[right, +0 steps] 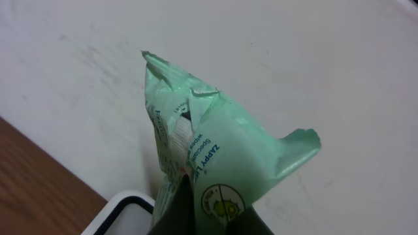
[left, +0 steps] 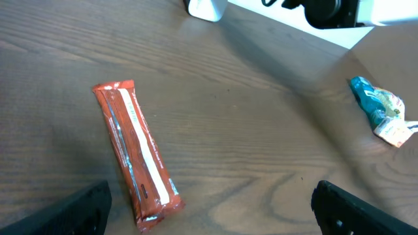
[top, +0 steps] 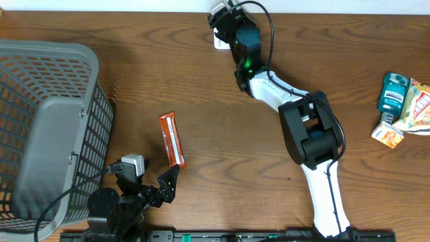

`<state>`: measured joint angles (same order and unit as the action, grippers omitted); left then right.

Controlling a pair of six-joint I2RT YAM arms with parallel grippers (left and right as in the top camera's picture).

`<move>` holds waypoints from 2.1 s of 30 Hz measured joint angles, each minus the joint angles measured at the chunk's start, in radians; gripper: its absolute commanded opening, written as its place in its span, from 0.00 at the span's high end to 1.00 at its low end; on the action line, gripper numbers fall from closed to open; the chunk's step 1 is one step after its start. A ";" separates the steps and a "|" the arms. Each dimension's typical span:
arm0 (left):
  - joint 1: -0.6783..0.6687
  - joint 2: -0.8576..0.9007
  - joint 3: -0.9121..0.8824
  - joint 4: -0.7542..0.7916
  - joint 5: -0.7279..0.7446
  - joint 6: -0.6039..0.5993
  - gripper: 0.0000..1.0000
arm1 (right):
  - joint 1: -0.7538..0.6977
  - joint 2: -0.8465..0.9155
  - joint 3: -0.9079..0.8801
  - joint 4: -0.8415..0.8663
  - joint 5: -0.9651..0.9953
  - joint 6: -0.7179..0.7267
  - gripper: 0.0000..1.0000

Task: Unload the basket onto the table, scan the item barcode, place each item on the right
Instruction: 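Carry the wipes pack to the white scanner with the right gripper, then move the wipes pack to the right table edge and release it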

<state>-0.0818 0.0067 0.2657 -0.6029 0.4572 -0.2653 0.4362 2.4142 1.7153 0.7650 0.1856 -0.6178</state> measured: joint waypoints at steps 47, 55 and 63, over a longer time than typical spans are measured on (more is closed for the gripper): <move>0.000 0.000 0.000 0.000 0.000 0.000 0.02 | -0.579 -0.012 0.019 -1.060 0.718 0.240 0.01; 0.000 0.000 0.000 0.000 -0.001 0.000 0.02 | -0.499 -0.311 0.019 -1.378 -0.023 0.394 0.01; 0.000 0.000 0.000 0.000 0.000 0.000 0.02 | -0.278 -0.424 0.025 -1.590 -0.964 0.496 0.01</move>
<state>-0.0818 0.0067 0.2657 -0.6029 0.4572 -0.2653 0.1585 1.9903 1.7401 -0.8246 -0.7780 -0.1219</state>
